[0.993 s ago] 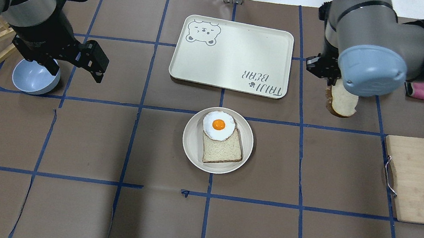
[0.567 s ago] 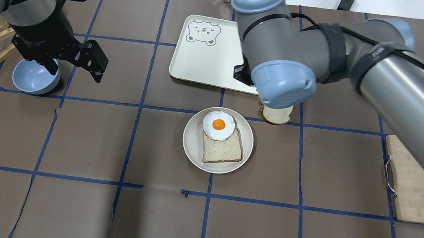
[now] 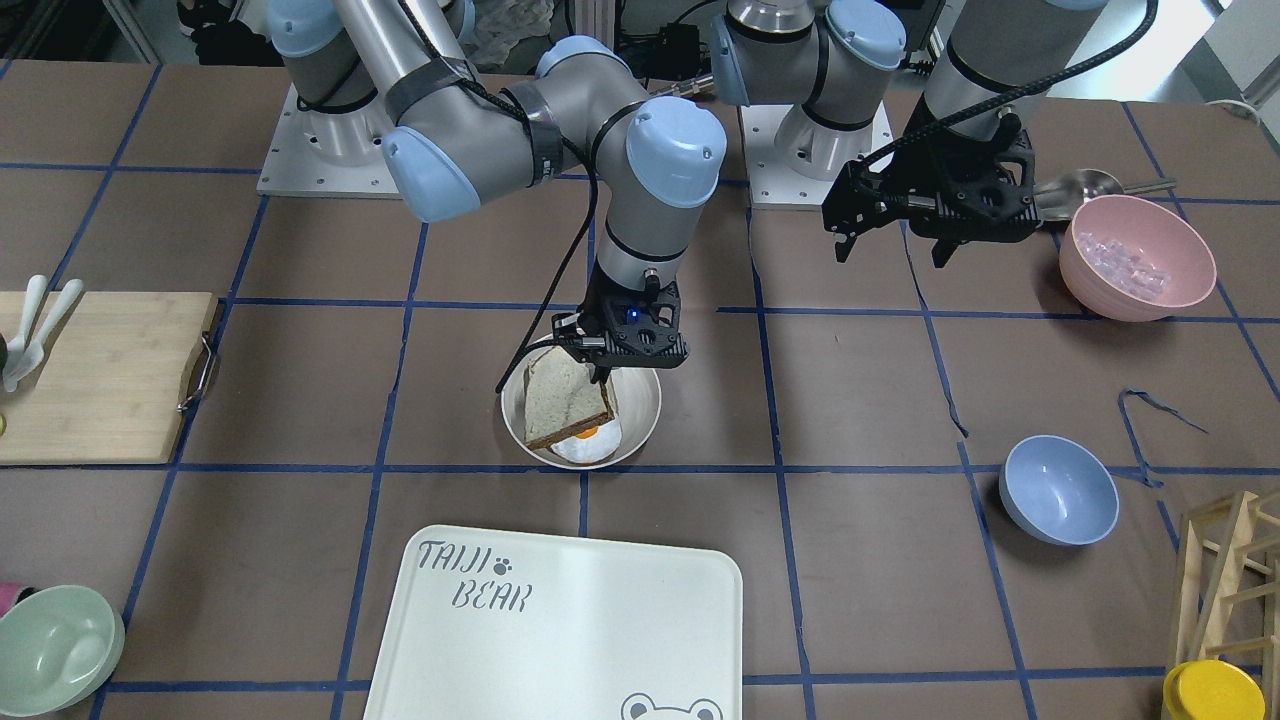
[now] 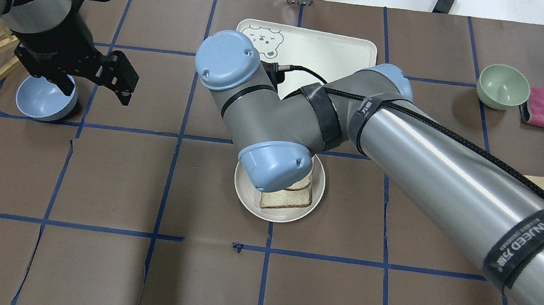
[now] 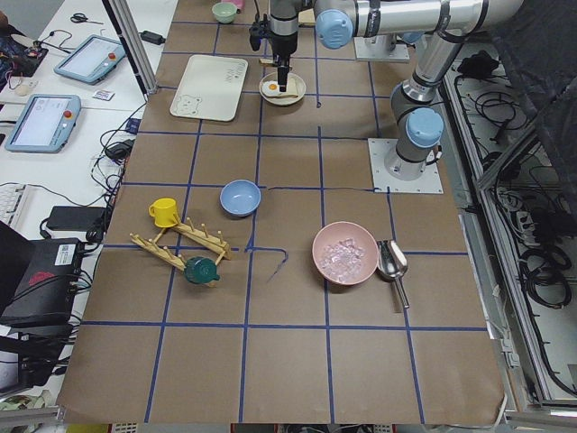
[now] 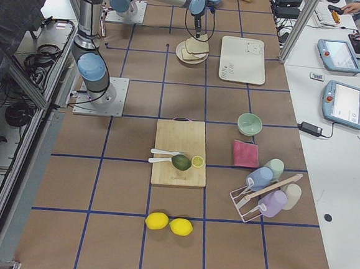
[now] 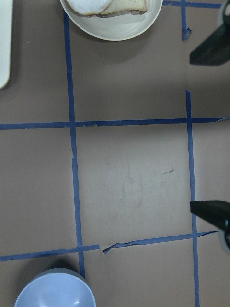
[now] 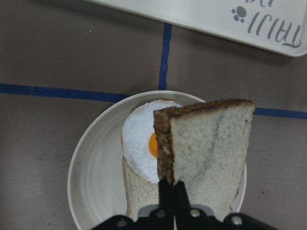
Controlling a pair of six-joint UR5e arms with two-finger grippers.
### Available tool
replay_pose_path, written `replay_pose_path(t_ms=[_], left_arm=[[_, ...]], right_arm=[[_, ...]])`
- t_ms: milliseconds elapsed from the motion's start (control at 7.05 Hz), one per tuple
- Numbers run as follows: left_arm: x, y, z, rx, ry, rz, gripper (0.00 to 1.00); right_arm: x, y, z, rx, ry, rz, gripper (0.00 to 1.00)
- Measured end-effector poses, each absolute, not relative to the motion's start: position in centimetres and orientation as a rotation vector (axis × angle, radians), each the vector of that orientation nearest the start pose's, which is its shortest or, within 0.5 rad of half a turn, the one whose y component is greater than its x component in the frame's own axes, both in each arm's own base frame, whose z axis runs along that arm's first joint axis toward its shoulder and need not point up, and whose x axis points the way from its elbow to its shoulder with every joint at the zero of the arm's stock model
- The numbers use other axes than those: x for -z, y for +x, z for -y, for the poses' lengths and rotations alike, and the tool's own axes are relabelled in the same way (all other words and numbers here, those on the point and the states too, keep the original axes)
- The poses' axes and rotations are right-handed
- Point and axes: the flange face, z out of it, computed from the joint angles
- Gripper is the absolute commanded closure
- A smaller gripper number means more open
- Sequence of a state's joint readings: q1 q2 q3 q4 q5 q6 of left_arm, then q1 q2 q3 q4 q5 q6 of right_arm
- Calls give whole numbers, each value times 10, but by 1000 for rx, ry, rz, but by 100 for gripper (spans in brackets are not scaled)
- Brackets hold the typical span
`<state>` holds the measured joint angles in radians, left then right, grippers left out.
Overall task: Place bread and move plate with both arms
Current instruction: 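Lower the bread onto the fried egg and open the right gripper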
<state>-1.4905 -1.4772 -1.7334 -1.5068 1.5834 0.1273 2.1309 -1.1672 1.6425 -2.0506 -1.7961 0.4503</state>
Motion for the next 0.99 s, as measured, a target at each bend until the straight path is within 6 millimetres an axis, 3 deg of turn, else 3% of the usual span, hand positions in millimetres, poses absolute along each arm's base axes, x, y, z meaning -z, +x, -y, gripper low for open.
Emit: replay_pose_path(t_ms=[284, 567, 851, 993], left_arm=[[-459, -95, 460, -10, 74, -3123, 0], [-459, -95, 460, -10, 72, -3123, 0], [-459, -95, 460, -9, 73, -3123, 0], [-459, -95, 460, -10, 74, -3122, 0]], right_arm=[[-256, 426, 457, 177, -203, -3328, 100], [-246, 423, 453, 177, -210, -3333, 46], [-254, 422, 457, 230, -191, -3303, 14], [-267, 416, 466, 256, -174, -3272, 7]])
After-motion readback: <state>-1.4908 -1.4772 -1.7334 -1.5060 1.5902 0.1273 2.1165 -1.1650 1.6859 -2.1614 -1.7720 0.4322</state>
